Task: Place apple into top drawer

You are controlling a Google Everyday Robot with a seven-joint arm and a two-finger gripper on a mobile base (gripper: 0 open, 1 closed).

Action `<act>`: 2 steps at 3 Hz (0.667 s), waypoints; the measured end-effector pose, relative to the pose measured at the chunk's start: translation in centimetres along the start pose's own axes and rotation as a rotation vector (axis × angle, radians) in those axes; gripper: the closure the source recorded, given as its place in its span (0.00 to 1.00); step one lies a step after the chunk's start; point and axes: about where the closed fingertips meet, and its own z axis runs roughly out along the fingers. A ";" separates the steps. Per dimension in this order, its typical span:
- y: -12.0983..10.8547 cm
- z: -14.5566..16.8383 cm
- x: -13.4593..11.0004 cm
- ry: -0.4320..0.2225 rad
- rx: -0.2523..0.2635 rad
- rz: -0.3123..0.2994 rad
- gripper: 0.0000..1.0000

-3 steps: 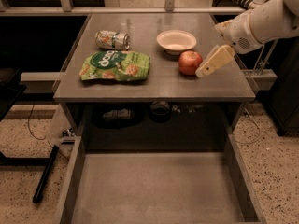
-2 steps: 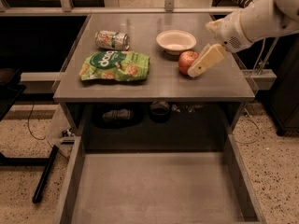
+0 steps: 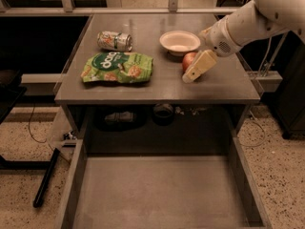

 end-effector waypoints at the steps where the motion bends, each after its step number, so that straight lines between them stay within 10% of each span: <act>1: -0.4 1.4 -0.3 0.027 -0.013 -0.001 0.00; 2: -1.1 2.3 0.0 0.051 -0.017 0.007 0.00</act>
Offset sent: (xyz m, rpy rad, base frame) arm 0.0311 0.0031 -0.0165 -0.0612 0.0487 -0.0264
